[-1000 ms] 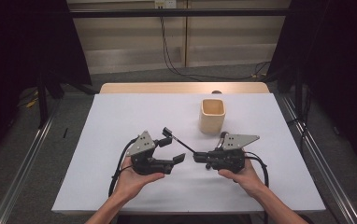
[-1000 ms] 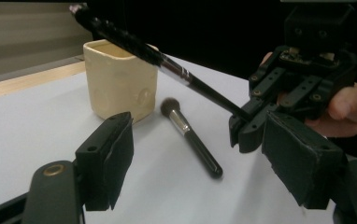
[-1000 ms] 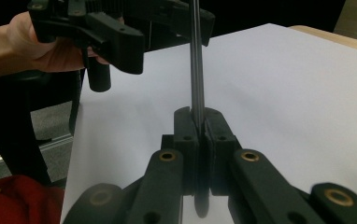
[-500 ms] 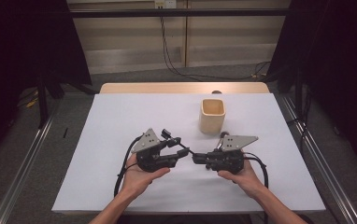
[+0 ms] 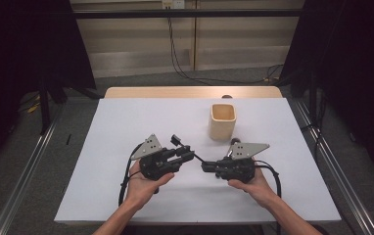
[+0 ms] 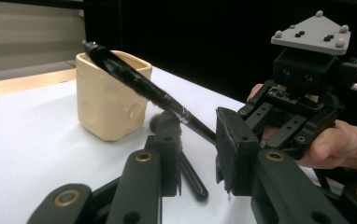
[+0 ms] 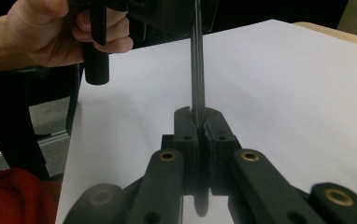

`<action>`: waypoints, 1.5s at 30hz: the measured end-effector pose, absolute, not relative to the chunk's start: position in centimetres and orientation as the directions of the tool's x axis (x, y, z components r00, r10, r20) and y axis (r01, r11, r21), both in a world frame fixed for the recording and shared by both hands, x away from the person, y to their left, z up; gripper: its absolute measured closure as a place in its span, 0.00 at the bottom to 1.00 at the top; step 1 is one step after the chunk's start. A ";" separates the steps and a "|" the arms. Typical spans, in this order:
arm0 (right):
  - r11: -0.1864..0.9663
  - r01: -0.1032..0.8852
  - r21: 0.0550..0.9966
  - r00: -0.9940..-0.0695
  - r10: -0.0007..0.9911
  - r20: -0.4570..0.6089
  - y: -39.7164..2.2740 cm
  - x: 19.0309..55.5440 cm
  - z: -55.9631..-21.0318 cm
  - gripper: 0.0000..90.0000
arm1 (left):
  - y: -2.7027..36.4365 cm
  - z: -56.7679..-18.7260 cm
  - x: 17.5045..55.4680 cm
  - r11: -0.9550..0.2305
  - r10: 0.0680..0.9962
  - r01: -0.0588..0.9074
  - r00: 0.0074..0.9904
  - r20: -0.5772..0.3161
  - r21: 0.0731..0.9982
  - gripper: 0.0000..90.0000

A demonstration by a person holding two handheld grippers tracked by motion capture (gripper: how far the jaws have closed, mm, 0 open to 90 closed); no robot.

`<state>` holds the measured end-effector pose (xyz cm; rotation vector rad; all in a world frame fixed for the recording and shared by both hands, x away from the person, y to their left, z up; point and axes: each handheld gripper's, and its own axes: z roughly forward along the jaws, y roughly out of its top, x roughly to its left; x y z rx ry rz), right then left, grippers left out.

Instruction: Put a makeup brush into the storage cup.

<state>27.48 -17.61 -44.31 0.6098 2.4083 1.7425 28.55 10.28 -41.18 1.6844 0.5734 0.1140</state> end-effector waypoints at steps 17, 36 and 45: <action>0.306 0.233 0.923 -0.924 0.364 0.113 -16.9 27.6 -44.9 0.96 | 10.4 -41.0 28.8 -0.044 0.376 0.376 0.865 -0.333 0.926 0.89; 0.308 0.248 0.919 -0.929 0.343 0.136 -16.2 27.5 -45.0 0.84 | 9.8 -40.0 28.1 -0.036 0.343 0.370 0.877 -0.336 0.928 0.95; 0.295 0.270 0.916 -0.927 0.336 0.165 -16.2 27.3 -44.7 0.57 | 9.9 -39.9 28.1 -0.050 0.339 0.367 0.881 -0.330 0.929 0.95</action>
